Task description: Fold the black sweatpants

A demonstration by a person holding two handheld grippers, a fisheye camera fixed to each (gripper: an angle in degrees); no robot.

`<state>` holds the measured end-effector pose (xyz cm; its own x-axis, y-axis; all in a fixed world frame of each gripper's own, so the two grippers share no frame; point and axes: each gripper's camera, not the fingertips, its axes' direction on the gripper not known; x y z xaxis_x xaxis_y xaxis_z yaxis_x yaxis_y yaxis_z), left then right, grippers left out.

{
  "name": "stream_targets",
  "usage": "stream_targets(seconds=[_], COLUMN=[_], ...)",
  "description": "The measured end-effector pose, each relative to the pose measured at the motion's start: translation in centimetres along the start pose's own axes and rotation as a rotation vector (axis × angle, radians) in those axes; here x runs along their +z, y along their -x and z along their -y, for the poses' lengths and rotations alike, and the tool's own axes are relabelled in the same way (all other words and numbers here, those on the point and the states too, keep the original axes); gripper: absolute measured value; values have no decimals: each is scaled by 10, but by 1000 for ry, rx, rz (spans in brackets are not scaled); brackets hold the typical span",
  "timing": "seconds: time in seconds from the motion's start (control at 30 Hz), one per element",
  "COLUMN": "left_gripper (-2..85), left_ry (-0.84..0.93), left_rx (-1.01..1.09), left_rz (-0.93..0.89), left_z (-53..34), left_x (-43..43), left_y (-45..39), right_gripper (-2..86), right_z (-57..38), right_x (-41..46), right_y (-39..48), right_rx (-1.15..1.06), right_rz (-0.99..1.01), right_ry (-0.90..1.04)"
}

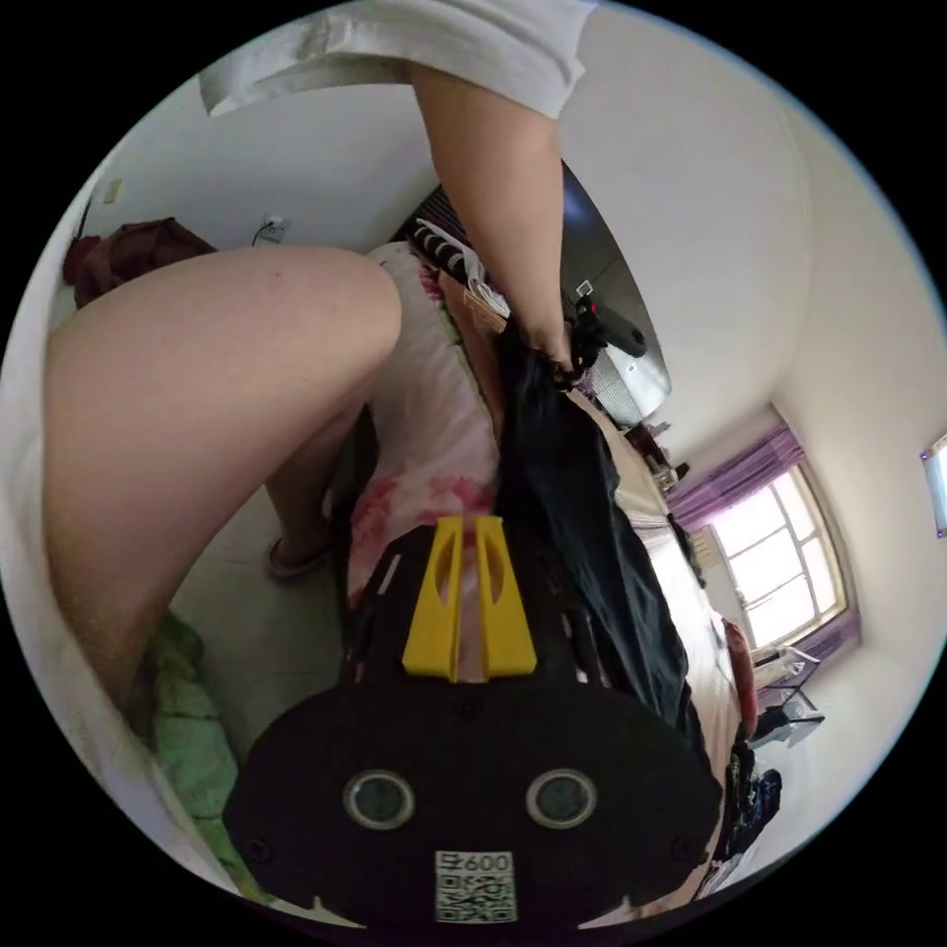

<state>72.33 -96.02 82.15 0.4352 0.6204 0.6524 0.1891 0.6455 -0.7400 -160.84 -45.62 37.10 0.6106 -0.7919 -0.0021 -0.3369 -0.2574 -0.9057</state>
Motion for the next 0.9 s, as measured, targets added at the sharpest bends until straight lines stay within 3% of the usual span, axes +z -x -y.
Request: stream_targets(seconds=[0.13, 0.23, 0.43, 0.53, 0.57, 0.67, 0.73, 0.8, 0.9], left_gripper=[7, 7, 8, 8, 8, 8, 8, 8, 8], left_ry=[-11, -22, -42, -54, -60, -69, -69, -68, -67], left_rx=[-16, -28, -90, -108, -120, -146, -154, -156, -159], left_rz=[28, 3, -112, -152, -177, -238, -257, -263, -272], left_z=[1, 2, 4, 4, 4, 5, 8, 10, 14], left_x=[1, -3, -12, -17, -19, -25, -29, -33, -42], left_y=[0, 6, 32, 41, 47, 59, 62, 63, 63], right_gripper=[-8, -8, -8, -8, -8, -8, -8, -8, -9], right_z=[7, 43, 117, 117, 110, 82, 68, 51, 48], right_x=[-39, -34, 162, 234, 243, 243, 240, 226, 178], right_y=[-104, -208, -405, -459, -484, -546, -566, -595, -622], right_rx=[357, 433, 494, 551, 612, 849, 820, 925, 980], right_rz=[135, 99, 512, 534, 566, 389, 302, 292, 200], right_ry=[-164, -268, 46, 191, 157, 184, 257, 256, 121])
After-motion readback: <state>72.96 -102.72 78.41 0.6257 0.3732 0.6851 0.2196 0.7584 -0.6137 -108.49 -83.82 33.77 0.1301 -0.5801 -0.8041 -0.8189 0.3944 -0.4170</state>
